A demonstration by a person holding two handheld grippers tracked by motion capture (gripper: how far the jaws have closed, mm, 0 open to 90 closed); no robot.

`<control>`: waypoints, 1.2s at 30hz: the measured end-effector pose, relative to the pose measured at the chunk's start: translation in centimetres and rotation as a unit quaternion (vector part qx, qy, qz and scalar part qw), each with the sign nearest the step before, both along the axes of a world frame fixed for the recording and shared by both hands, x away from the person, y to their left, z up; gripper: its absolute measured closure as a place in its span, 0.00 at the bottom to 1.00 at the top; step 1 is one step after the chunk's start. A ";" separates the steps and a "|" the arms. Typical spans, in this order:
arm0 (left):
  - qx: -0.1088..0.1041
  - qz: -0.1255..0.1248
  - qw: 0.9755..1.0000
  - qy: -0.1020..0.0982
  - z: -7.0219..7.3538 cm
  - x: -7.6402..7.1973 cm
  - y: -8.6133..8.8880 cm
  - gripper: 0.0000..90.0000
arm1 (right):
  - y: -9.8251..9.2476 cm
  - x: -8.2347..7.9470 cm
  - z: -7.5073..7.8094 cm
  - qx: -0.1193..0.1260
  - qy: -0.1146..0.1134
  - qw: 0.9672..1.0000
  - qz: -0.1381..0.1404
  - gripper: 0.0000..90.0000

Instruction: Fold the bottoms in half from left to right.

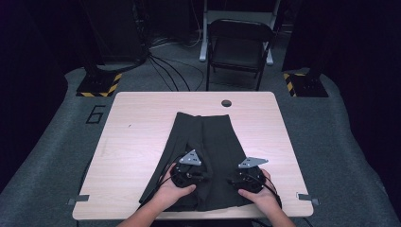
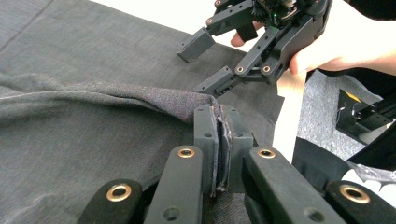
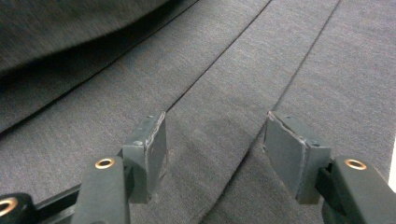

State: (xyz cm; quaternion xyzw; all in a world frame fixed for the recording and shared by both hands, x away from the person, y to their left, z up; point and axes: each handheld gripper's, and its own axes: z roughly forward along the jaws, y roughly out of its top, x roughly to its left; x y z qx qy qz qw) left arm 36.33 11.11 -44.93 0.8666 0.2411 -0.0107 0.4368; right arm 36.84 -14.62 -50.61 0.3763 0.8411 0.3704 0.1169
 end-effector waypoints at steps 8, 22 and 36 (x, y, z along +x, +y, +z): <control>0.002 -0.001 1.000 0.010 -0.4 0.5 -1.6 0.95 | 0.0 0.0 -0.1 0.002 0.005 1.000 0.001 0.43; 0.029 -0.023 0.999 0.027 -3.1 0.2 -4.2 0.79 | -0.6 0.3 -0.3 -0.004 0.005 1.000 -0.006 0.43; 0.001 -0.021 1.000 0.012 -1.5 -0.7 -2.1 0.66 | -0.7 0.1 0.1 -0.001 -0.002 1.000 -0.003 0.43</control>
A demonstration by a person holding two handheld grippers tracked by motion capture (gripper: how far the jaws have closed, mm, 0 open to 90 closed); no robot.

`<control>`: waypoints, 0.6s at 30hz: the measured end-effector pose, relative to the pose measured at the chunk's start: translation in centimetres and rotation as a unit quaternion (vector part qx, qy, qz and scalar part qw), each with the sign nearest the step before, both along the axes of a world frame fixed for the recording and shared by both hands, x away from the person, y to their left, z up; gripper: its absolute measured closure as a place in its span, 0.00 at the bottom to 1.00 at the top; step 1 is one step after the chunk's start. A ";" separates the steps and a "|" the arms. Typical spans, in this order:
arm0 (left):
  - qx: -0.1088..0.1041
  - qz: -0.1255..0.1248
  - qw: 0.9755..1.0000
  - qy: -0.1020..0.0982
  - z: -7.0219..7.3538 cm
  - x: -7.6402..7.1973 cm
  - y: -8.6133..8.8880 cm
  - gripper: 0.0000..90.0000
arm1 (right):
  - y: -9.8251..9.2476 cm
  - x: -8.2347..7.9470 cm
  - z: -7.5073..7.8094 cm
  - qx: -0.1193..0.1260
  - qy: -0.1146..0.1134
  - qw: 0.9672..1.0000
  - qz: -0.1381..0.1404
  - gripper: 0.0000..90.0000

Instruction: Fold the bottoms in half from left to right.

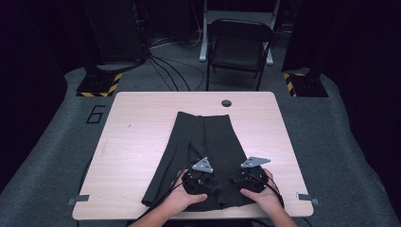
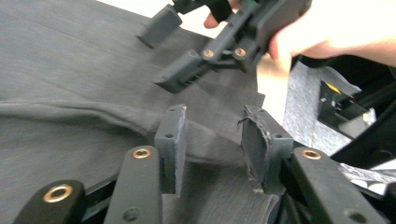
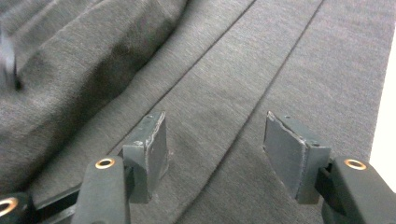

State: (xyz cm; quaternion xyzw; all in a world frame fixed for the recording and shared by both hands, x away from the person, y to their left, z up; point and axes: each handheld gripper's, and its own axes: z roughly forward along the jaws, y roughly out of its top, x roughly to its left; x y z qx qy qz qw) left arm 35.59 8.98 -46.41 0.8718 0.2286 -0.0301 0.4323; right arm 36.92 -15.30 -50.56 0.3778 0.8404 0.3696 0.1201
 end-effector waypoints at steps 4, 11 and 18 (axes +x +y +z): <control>-0.002 0.027 0.999 -0.018 1.0 0.4 1.8 0.64 | 0.5 -0.3 0.5 0.010 -0.004 1.000 0.006 0.44; -0.005 0.075 0.996 -0.036 1.9 1.0 5.0 0.61 | 2.0 -0.8 2.1 0.028 -0.023 0.999 0.019 0.43; 0.004 0.106 0.993 -0.050 2.5 1.9 7.3 0.58 | 4.3 -1.3 4.1 0.029 -0.030 0.998 0.040 0.45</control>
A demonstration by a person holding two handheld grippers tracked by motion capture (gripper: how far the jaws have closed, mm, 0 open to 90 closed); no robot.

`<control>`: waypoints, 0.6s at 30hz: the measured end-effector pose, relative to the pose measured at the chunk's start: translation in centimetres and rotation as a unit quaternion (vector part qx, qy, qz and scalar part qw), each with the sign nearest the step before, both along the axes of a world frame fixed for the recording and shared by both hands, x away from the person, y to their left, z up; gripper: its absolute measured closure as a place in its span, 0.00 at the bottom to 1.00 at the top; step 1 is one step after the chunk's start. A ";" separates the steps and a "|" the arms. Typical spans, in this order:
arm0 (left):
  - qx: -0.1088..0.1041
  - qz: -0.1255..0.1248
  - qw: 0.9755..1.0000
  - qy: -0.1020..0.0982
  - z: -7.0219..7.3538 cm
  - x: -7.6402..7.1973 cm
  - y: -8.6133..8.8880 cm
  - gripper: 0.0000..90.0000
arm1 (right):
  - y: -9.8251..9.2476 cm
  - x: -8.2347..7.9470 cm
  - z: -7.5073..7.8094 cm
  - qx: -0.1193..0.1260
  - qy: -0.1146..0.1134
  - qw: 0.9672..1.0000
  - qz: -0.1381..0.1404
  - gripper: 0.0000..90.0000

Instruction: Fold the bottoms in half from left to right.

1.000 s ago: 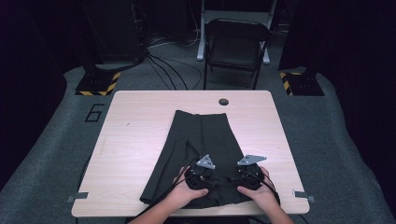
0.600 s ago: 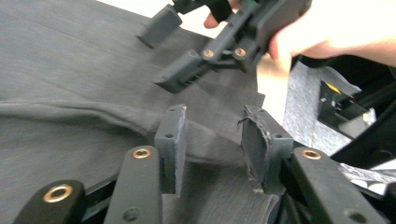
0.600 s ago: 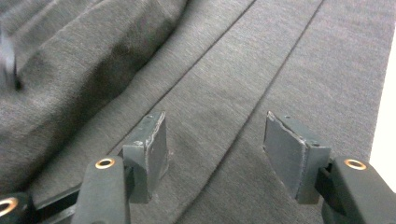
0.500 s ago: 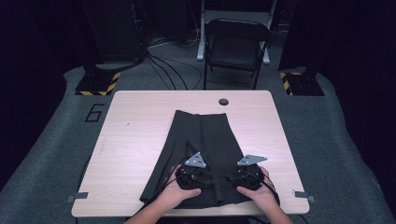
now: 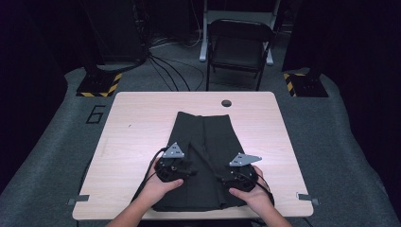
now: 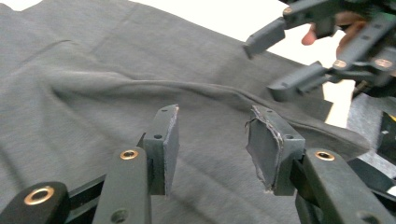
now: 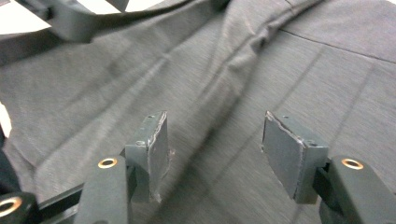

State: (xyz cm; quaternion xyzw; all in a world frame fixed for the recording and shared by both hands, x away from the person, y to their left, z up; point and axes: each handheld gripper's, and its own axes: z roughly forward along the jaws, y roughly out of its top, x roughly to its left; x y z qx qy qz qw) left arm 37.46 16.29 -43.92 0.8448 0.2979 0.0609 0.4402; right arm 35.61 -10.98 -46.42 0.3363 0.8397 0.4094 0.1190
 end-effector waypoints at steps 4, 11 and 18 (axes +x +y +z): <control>0.001 0.018 1.000 -0.006 0.2 0.7 0.6 0.57 | 1.3 0.1 0.4 0.018 0.012 1.000 -0.004 0.44; -0.007 0.045 0.999 -0.011 0.2 2.9 0.7 0.54 | 2.2 -0.5 -0.5 0.021 0.022 1.000 -0.004 0.43; -0.015 0.070 0.997 -0.015 0.4 5.1 0.5 0.54 | 2.2 -0.8 -1.4 0.005 0.024 1.000 0.009 0.50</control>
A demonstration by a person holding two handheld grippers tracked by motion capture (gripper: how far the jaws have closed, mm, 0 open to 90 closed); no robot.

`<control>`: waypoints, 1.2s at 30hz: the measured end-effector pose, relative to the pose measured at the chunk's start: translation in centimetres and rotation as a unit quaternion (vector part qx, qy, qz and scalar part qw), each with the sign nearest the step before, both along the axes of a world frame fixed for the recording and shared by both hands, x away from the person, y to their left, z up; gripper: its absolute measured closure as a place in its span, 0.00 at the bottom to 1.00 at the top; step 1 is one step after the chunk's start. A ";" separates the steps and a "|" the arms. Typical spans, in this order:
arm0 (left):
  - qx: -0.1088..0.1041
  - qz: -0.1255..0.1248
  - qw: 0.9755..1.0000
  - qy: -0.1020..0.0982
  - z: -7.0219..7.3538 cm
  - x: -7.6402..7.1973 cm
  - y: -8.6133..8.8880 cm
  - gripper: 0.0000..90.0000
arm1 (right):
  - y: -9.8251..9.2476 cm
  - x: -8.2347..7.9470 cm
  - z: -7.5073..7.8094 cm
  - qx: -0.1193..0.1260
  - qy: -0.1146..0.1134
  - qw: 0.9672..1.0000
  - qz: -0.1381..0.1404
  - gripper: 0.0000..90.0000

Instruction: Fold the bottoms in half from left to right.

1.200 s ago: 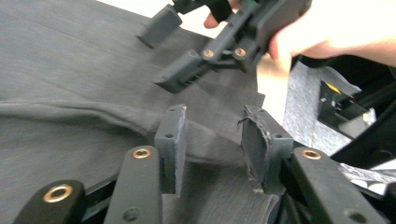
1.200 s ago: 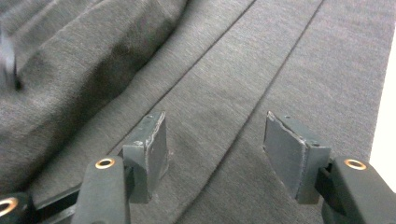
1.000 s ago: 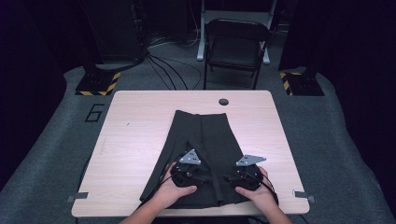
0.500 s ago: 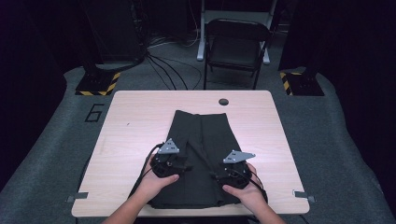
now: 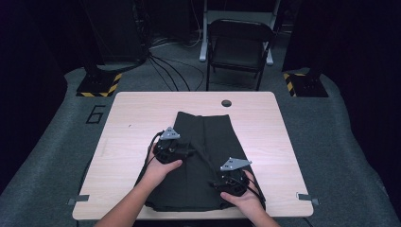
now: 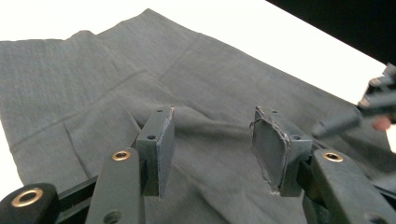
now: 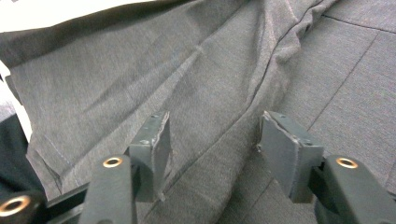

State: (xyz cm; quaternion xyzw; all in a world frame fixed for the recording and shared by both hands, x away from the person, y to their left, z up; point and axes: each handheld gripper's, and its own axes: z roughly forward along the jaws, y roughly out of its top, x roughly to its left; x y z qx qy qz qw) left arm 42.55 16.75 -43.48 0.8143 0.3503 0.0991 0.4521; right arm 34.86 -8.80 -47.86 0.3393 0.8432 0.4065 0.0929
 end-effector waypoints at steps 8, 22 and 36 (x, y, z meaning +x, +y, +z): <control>0.017 0.018 1.000 0.000 -0.7 2.4 -1.0 0.52 | -0.5 0.0 -0.5 -0.002 0.014 1.000 0.005 0.61; 0.044 0.079 0.996 0.010 -2.4 4.1 2.7 0.54 | -1.1 0.6 -1.4 -0.043 0.041 0.998 0.022 0.93; 0.040 0.126 0.990 0.048 -6.2 3.3 5.8 0.48 | -1.3 0.8 -1.9 -0.096 0.048 0.994 0.019 0.94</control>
